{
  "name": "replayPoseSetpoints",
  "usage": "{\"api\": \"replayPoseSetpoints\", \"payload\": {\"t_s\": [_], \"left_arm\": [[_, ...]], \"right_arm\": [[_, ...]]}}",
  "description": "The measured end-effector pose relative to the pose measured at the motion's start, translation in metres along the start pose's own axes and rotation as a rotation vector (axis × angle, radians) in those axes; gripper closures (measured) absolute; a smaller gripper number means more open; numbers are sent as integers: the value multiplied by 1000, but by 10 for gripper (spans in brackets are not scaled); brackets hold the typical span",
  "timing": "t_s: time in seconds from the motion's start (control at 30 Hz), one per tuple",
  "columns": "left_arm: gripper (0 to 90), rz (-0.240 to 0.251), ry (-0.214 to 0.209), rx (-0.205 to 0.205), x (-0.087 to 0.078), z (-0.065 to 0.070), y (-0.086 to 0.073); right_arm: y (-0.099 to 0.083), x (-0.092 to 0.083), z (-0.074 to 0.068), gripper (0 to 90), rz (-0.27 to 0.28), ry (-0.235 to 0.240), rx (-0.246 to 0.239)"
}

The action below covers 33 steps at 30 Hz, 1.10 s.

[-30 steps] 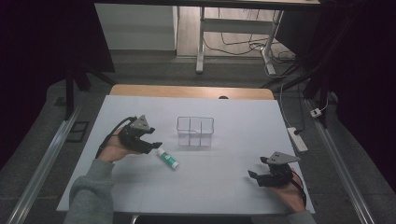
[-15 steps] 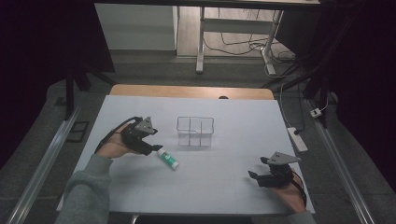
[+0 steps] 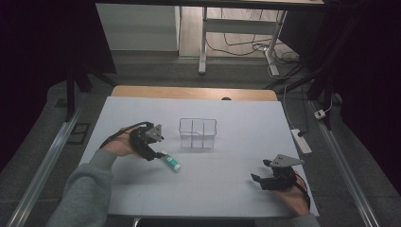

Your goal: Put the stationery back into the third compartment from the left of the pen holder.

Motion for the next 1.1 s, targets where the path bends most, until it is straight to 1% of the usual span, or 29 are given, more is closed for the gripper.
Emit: {"api": "replayPoseSetpoints", "payload": {"t_s": [0.1,0.13,0.2,0.27,0.3,0.37,0.43,0.53,0.6,0.73,0.83,0.87,0.97,1.1], "left_arm": [[329,-11,-13,41,5,3,1],[328,-27,-19,62,7,3,0],[328,-57,-23,87,10,4,-1],[328,-76,-28,111,13,5,-1],[330,-73,-39,114,15,6,-1],[332,-76,-51,134,18,6,0],[331,-89,-64,146,21,7,0],[326,-115,-69,169,25,6,-2],[321,-115,-78,169,26,4,-2],[308,-130,-86,196,26,1,-1],[307,-152,-97,210,27,1,-2],[307,-162,-107,220,28,2,-3],[313,-197,-116,250,31,1,-5],[342,-221,-130,268,34,0,-6]], "right_arm": [[0,0,0,213,0,-1,2],[0,0,0,214,0,0,4],[-1,0,0,214,-2,2,4],[-1,0,0,213,-1,2,2],[0,0,0,213,1,3,4],[0,0,0,214,2,1,5],[0,0,0,214,0,2,5],[-1,0,0,214,-3,2,1],[-1,0,0,214,-3,3,1],[-1,0,0,214,-5,3,2],[-1,0,0,213,-5,2,3],[-1,0,0,214,-5,2,3],[-2,0,0,214,-10,2,4],[-3,0,0,214,-13,2,7]]}}
Point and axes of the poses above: each handheld gripper's, and its own axes: x roughly forward along the jaws, y roughly out of its top, z roughly to its right, the point moved 10 cm from there along x, roughly forward along the jaws, and after that the axes turned 9 degrees about -x, right-handed, at the moved point
